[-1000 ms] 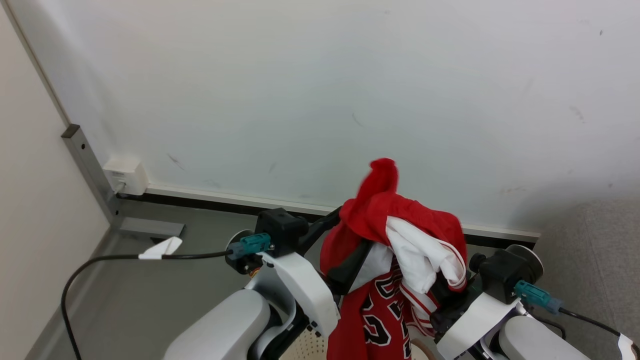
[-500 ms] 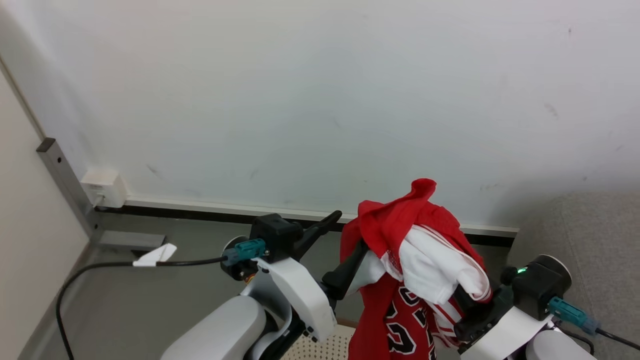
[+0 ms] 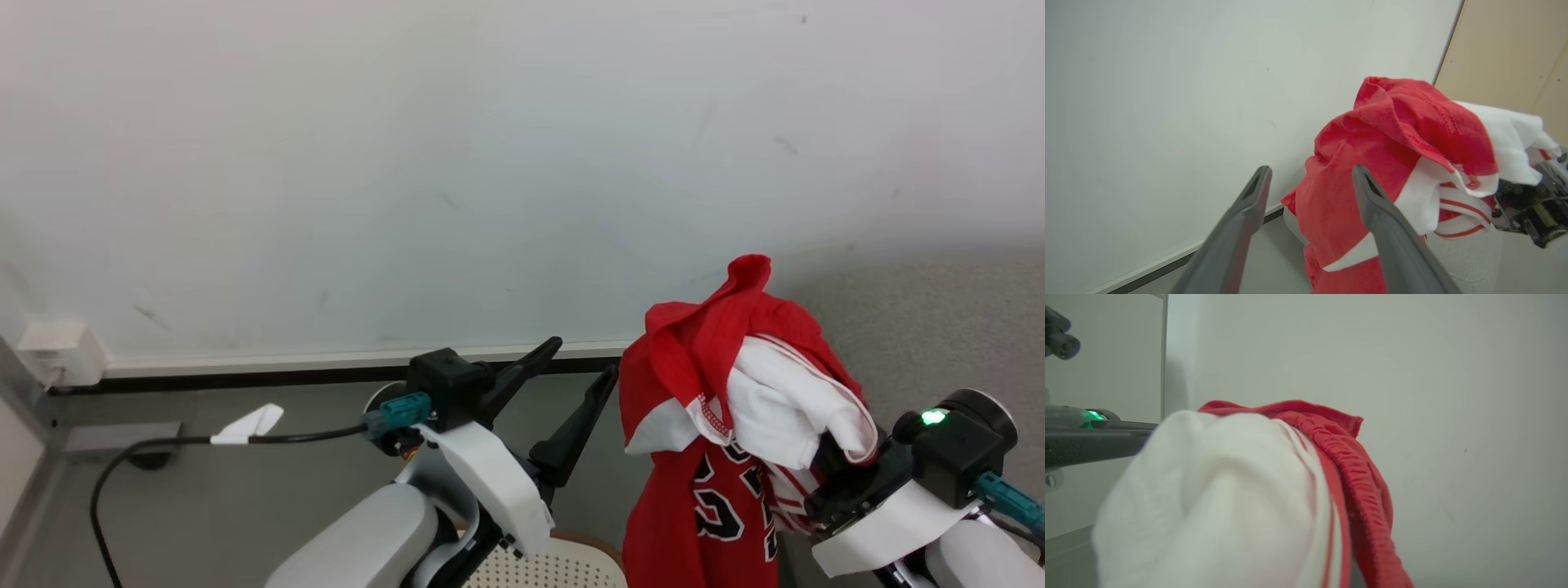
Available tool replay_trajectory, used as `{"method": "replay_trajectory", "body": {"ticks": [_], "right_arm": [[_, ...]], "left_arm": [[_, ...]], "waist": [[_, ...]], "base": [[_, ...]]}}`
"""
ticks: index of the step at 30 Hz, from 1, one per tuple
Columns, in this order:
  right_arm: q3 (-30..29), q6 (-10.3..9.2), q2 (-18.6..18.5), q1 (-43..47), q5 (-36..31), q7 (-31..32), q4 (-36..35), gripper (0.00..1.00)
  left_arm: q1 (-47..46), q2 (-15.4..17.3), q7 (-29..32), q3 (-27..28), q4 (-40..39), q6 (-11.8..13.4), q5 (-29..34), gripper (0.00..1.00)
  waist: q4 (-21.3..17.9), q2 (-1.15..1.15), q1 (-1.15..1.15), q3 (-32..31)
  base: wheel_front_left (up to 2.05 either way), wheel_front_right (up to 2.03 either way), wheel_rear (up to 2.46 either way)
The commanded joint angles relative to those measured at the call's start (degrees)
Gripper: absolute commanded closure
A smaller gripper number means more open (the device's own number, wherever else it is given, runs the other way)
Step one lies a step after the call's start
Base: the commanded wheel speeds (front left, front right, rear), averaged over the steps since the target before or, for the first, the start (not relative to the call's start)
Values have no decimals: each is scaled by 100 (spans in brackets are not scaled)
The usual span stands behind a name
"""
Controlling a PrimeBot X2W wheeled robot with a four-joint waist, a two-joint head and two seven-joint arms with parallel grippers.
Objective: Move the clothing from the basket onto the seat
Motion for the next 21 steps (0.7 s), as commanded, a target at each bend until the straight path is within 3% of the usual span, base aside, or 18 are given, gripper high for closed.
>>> {"method": "replay_trajectory", "body": {"ticks": [1, 21], "right_arm": [[-69, -12, -60, -3, -11, -1, -30, 100], [-1098, -12, -415, -80, -348, -1, -440, 100]], "left_arm": [[-53, -3, -57, 0, -5, 1, 56, 0], [-368, -151, -250, -161, 213, -112, 251, 0]], "waist": [[-216, 0, 0, 73], [-2024, 0, 0, 546]], "base": [[0, 0, 0], [0, 0, 0]]}}
